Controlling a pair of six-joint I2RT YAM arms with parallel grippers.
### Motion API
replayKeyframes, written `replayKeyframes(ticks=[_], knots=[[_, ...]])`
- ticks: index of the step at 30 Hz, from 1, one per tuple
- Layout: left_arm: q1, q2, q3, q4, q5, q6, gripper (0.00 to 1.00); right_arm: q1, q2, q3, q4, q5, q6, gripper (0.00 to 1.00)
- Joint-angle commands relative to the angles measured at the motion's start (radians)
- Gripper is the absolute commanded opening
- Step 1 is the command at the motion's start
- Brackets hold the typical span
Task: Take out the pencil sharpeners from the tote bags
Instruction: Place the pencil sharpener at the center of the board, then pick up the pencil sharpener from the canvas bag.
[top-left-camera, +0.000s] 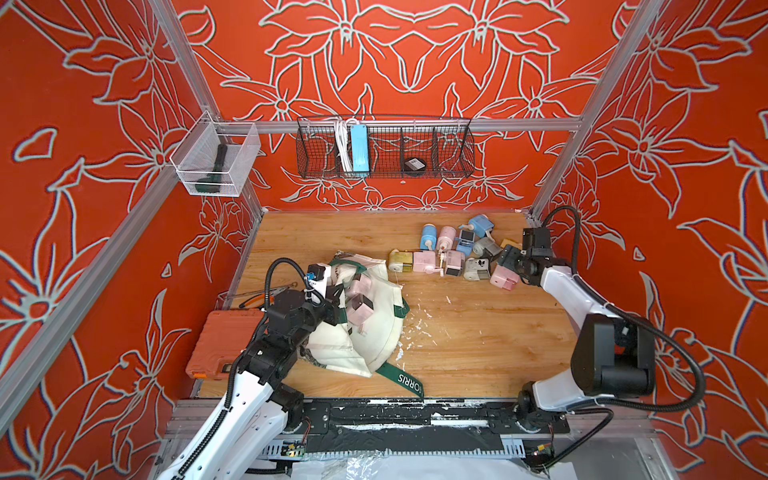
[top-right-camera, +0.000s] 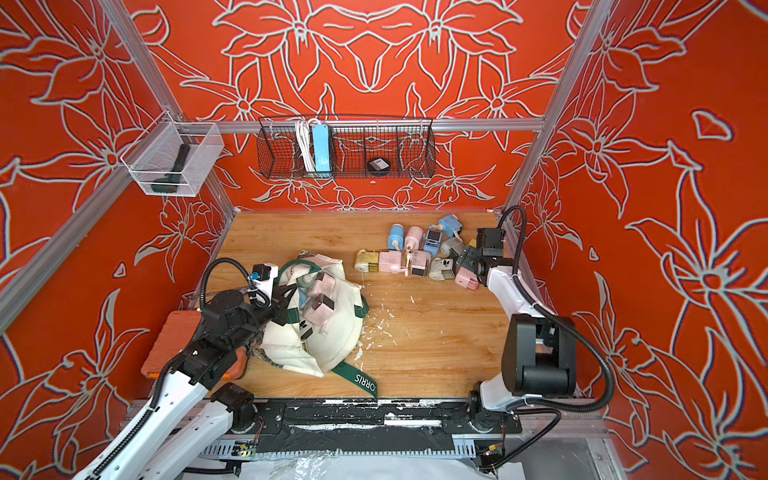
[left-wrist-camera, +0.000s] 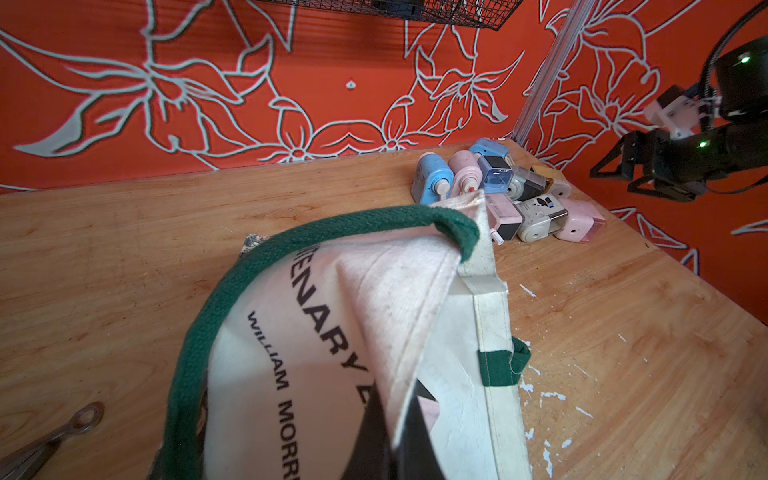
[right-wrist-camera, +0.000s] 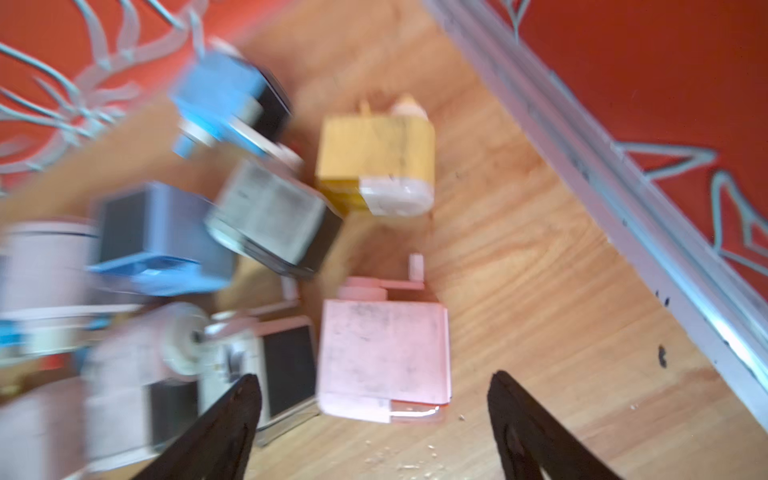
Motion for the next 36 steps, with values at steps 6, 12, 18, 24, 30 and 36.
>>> replayKeyframes(ticks=[6, 12, 18, 24, 30, 36], knots=[[-0.008, -0.017, 0.009, 0.009, -0.004, -0.004, 0.00, 0.265, -0.247, -0.109, 0.114, -0.142, 0.020, 0.83], [-0.008, -0.019, 0.009, 0.009, -0.009, -0.004, 0.00, 0.506, -0.363, -0.222, 0.259, -0.317, -0.042, 0.82], [-0.008, -0.016, 0.010, 0.008, -0.014, -0.003, 0.00, 0.735, -0.287, -0.230, 0.344, -0.415, 0.012, 0.84], [-0.008, -0.014, 0.010, 0.006, -0.019, -0.002, 0.00, 0.915, -0.103, -0.161, 0.328, -0.350, 0.348, 0.85], [-0.008, -0.015, 0.009, 0.007, -0.015, -0.004, 0.00, 1.002, 0.065, -0.082, 0.352, -0.288, 0.467, 0.89], [-0.008, -0.019, 0.009, 0.006, -0.014, -0.004, 0.00, 1.002, 0.191, -0.007, 0.400, -0.253, 0.601, 0.94]])
